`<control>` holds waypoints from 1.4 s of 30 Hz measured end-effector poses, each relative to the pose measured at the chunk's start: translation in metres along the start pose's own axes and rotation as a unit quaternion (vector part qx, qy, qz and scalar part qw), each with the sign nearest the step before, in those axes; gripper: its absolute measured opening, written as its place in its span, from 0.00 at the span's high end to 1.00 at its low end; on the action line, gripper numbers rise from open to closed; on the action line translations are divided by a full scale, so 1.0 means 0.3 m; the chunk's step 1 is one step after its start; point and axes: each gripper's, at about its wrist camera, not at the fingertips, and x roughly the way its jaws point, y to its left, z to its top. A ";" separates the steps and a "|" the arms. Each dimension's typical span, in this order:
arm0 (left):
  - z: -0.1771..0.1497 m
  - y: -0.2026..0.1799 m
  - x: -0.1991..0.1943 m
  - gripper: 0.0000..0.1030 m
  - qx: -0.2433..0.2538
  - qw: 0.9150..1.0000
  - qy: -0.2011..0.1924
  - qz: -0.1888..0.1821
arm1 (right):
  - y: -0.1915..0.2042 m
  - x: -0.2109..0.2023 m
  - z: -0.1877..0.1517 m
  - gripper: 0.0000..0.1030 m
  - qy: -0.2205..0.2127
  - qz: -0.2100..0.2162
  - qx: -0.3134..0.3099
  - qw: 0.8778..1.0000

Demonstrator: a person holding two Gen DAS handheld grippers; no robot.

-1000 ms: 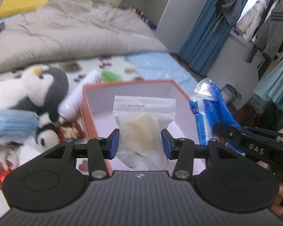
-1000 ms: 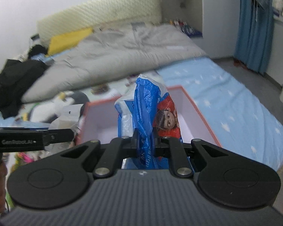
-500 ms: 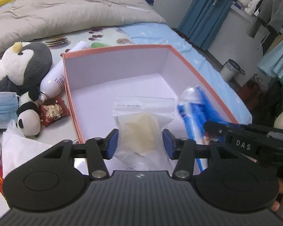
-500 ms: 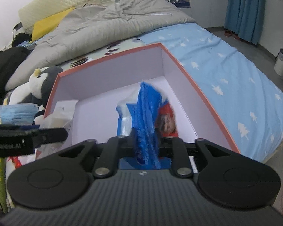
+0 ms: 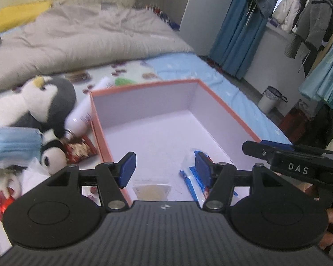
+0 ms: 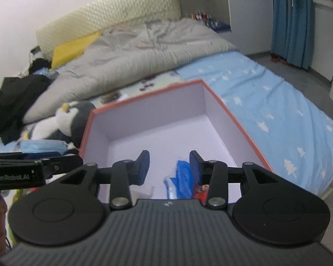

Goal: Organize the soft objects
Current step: 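Open both tools to drop the bags into the pink box, then move both tools back toward the remaining items on the bed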

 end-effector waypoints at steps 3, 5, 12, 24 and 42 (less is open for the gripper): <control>-0.023 0.009 -0.068 0.37 0.001 1.000 -0.020 0.007 | 0.039 -0.033 -0.007 0.58 -0.011 0.012 -0.012 1.000; -0.040 0.022 -0.106 0.37 -0.003 1.000 -0.029 0.009 | 0.071 -0.057 -0.015 0.58 -0.019 0.018 -0.024 0.999; -0.104 0.071 -0.230 0.37 -0.010 0.998 -0.053 0.027 | 0.153 -0.133 -0.049 0.58 -0.051 0.039 -0.043 0.997; -0.230 0.201 -0.383 0.37 -0.036 0.995 -0.070 0.060 | 0.299 -0.218 -0.145 0.58 -0.073 0.071 -0.071 0.992; -0.445 0.324 -0.448 0.37 -0.067 0.993 -0.043 0.091 | 0.458 -0.239 -0.319 0.58 -0.048 0.095 -0.097 0.990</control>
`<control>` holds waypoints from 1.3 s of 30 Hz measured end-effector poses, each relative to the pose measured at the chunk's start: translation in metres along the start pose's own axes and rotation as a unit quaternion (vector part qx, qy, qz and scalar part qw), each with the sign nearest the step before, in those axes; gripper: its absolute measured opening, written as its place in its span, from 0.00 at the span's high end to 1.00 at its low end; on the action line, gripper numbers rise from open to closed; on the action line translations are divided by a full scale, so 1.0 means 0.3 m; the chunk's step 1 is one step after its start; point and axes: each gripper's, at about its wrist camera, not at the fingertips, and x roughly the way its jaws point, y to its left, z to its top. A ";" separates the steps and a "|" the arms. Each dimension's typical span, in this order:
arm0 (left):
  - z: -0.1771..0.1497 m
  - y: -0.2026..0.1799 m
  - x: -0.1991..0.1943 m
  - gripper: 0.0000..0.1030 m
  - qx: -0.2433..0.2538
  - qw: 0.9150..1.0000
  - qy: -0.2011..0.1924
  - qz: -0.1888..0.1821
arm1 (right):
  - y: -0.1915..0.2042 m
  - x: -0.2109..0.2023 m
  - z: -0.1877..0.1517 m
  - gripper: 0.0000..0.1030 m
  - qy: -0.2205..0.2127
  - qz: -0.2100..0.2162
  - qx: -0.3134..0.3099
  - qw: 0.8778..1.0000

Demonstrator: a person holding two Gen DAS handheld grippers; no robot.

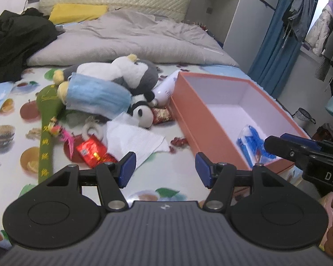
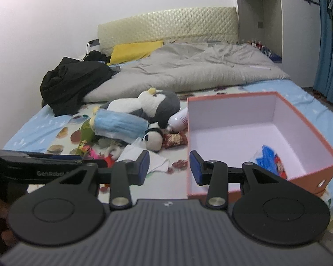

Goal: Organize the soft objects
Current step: 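Move both tools back toward the remaining items on the bed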

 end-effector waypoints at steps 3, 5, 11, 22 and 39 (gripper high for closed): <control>-0.029 0.026 -0.015 0.37 0.002 1.000 0.004 0.005 | 0.017 0.014 -0.032 0.58 0.013 0.002 0.012 1.000; -0.047 0.049 -0.015 0.37 0.000 1.000 0.009 0.007 | 0.044 0.025 -0.054 0.58 0.023 0.006 0.006 1.000; -0.096 0.107 -0.027 0.37 -0.014 1.000 0.017 0.010 | 0.117 0.044 -0.106 0.58 0.046 0.016 -0.004 0.999; -0.168 0.203 0.020 0.37 -0.046 0.998 0.034 0.027 | 0.168 0.099 -0.167 0.58 0.084 0.032 -0.015 0.996; -0.110 0.366 0.282 0.35 -0.113 0.991 0.051 0.043 | 0.170 0.425 -0.138 0.58 0.131 0.046 -0.039 0.990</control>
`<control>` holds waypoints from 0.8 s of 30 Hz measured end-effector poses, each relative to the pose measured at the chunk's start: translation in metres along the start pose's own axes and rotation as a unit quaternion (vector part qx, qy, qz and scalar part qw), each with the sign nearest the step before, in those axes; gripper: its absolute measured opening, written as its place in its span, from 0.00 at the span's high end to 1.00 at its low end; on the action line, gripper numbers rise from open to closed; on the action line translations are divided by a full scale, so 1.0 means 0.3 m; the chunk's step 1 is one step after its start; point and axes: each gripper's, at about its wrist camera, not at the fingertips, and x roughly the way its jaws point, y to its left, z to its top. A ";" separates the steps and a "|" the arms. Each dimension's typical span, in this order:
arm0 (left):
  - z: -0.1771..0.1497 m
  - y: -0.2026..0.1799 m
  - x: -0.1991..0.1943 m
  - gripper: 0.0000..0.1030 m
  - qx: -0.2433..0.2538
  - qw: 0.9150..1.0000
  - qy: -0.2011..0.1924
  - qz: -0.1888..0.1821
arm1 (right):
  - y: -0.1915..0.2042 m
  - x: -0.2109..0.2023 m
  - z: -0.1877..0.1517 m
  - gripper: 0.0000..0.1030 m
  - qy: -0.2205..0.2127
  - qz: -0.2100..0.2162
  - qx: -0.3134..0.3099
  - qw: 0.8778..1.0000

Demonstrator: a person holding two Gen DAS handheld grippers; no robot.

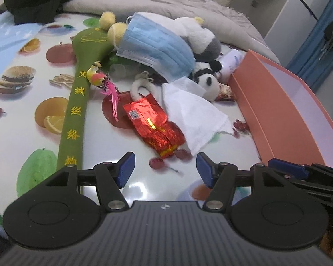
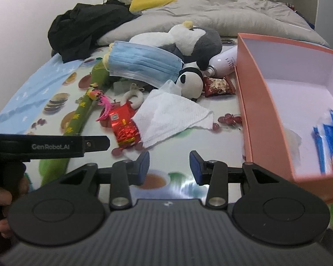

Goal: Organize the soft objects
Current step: 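Move both tools back toward the remaining items on the bed, then grasp the white wet wipe with the right tool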

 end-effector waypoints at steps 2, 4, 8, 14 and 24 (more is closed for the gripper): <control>0.020 0.022 0.028 0.35 -0.019 1.000 -0.007 0.002 | -0.005 0.047 0.020 0.58 0.005 -0.002 -0.004 1.000; 0.039 0.042 0.057 0.35 -0.040 0.999 -0.006 -0.010 | -0.009 0.091 0.037 0.47 0.008 0.002 -0.011 1.000; 0.057 0.053 0.120 0.35 -0.049 0.999 0.003 -0.014 | -0.018 0.173 0.069 0.40 0.011 0.003 -0.016 1.000; 0.065 0.074 0.182 0.35 -0.068 0.997 0.013 -0.024 | -0.038 0.302 0.103 0.40 0.015 -0.011 -0.029 0.999; 0.054 0.077 0.219 0.36 -0.073 0.997 0.016 -0.032 | -0.058 0.427 0.118 0.40 0.017 0.006 -0.060 0.998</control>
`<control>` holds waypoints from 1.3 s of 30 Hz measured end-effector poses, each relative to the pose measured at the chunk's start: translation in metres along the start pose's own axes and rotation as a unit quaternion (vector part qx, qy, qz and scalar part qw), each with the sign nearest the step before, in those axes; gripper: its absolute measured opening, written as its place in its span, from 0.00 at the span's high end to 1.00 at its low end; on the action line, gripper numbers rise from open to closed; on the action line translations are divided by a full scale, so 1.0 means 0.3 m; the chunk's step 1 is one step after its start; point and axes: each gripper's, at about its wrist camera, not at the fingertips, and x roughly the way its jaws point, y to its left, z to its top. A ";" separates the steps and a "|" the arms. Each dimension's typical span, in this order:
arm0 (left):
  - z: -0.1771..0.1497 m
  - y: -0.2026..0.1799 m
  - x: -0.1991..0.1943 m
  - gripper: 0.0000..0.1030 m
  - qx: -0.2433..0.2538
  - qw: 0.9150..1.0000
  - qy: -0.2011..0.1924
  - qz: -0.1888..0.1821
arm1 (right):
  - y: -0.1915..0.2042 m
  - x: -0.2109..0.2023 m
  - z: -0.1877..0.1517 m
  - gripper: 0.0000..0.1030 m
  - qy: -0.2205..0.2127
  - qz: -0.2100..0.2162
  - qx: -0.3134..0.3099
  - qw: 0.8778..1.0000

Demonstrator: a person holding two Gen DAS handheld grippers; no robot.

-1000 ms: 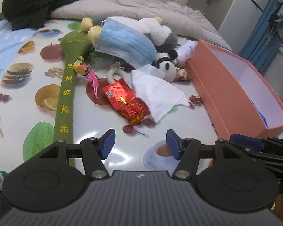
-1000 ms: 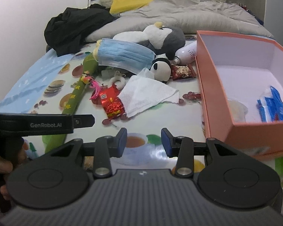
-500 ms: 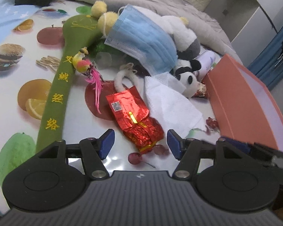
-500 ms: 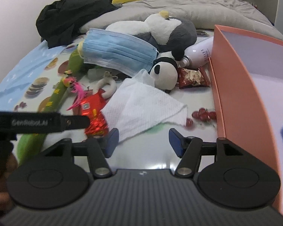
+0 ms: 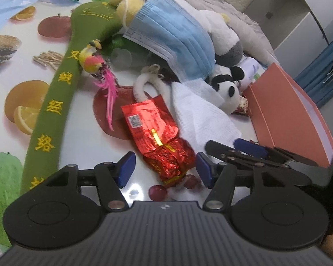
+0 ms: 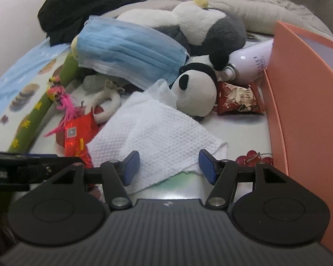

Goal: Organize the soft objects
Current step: 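Grasp the white wet wipe with the right tool, then lift the wet wipe with the right tool while the left tool grasps the red tea packet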

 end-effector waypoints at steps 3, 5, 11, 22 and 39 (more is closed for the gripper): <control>-0.003 -0.003 0.004 0.45 -0.002 1.000 0.001 -0.006 | 0.005 0.005 0.001 0.39 0.005 0.002 -0.011 1.000; -0.003 -0.004 0.009 0.56 -0.003 1.000 0.003 -0.007 | 0.009 0.007 0.001 0.41 0.009 0.001 -0.020 1.000; -0.009 0.000 0.010 0.68 -0.005 1.000 0.005 -0.015 | 0.044 0.000 0.001 0.70 0.015 0.015 -0.043 0.999; -0.029 0.020 -0.042 0.88 -0.010 0.999 0.016 -0.037 | 0.059 -0.086 -0.038 0.94 0.024 -0.008 -0.035 0.999; -0.123 0.061 -0.192 0.88 -0.010 0.999 0.025 -0.020 | 0.094 -0.286 -0.201 0.93 0.030 -0.006 0.004 1.000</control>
